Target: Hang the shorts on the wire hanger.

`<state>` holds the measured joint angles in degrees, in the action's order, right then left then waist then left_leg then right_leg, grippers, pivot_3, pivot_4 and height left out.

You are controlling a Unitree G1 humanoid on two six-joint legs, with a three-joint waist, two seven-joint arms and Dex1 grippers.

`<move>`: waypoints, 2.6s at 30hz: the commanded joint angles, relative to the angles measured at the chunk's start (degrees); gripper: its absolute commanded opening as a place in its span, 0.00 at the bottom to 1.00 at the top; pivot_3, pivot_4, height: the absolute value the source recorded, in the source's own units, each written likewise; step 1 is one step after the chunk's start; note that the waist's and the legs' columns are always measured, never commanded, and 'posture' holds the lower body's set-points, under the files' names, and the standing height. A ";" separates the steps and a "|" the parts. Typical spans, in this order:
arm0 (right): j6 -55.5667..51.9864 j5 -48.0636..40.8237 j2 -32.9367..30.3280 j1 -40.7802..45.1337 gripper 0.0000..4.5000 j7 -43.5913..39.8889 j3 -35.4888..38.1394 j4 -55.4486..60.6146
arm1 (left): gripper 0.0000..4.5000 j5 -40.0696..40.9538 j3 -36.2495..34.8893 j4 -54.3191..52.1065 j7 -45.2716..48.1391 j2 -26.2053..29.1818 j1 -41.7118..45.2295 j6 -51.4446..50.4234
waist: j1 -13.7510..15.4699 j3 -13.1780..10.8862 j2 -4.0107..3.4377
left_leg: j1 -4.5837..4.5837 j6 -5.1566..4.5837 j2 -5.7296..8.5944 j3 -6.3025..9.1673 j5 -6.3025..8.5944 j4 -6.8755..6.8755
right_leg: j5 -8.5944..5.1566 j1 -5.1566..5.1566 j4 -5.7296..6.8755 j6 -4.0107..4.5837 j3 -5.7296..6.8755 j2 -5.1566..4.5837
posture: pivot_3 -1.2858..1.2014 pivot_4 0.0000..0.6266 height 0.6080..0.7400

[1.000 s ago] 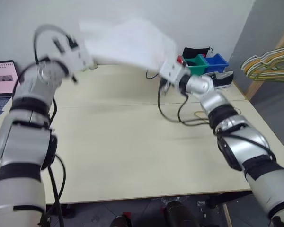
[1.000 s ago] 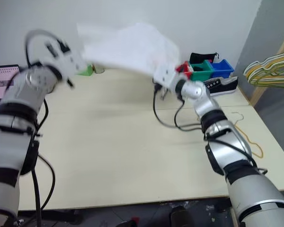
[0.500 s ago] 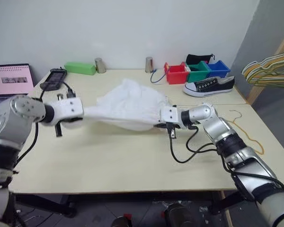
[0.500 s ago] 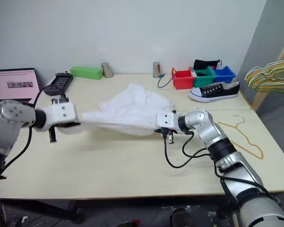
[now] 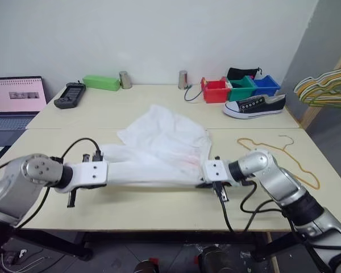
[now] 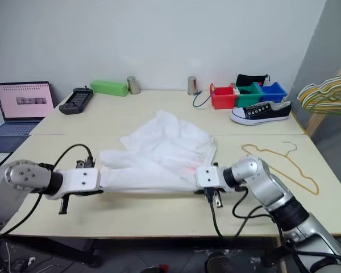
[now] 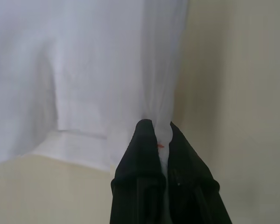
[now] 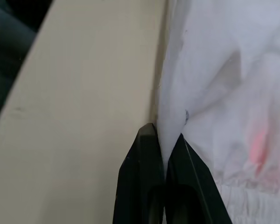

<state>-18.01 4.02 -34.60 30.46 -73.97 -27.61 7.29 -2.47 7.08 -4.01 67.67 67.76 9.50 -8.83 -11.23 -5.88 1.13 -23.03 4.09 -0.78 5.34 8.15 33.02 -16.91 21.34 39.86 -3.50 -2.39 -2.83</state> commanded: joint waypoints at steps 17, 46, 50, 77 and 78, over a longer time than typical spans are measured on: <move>-12.87 -6.74 -4.94 -1.93 0.00 -5.07 -2.40 8.94 | 0.01 -1.36 -1.98 -4.89 -0.58 0.81 -7.45 -0.10 | -0.17 0.03 0.05 | 0.06 0.04 -0.02 -0.06 0.03 -0.03 | -0.13 0.00 -0.51 0.23 0.10 -0.13 | 0.45 0.05 1.00; -28.76 -24.66 -11.17 5.57 0.97 -8.70 7.25 15.65 | 0.88 22.39 -6.21 -20.80 15.20 0.86 6.48 -13.47 | -0.13 0.03 0.11 | -0.03 0.13 -0.03 -0.23 0.11 -0.11 | -0.07 -0.06 -0.85 0.13 0.13 -0.19 | 0.44 0.04 1.00; -29.56 -22.73 -10.57 6.73 1.00 -0.65 12.52 8.81 | 1.00 29.95 -5.19 -21.47 7.84 -8.62 15.81 -22.53 | -0.53 0.03 0.12 | 0.00 0.13 -0.03 -0.29 0.11 -0.11 | -0.08 -0.19 -0.85 0.13 0.11 -0.19 | 0.43 0.04 1.00; 4.76 3.92 -8.11 30.07 1.00 26.06 17.02 -79.38 | 1.00 15.87 9.34 -9.37 -24.08 -48.65 24.62 -21.41 | -12.96 0.18 0.10 | 0.76 0.08 0.20 -0.58 0.08 0.08 | 0.22 -1.47 -1.13 -0.80 -0.25 -0.33 | 0.40 0.00 1.00; 4.23 3.84 -7.98 30.26 1.00 25.55 17.29 -79.92 | 1.00 15.91 9.26 -9.79 -24.08 -48.50 24.30 -21.70 | -13.22 0.18 0.11 | 0.92 0.08 0.20 -0.58 0.08 0.07 | 0.22 -1.62 -1.17 -0.79 -0.25 -0.33 | 0.40 0.00 1.00</move>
<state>-13.75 7.87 -42.57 57.61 -47.44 -11.93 -72.20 13.36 16.68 -10.96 43.95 19.00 33.61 -30.44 -24.45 -5.70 1.24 -21.96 4.17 -0.58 4.76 8.23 33.10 -16.80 19.58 38.68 -4.08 -2.64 -3.16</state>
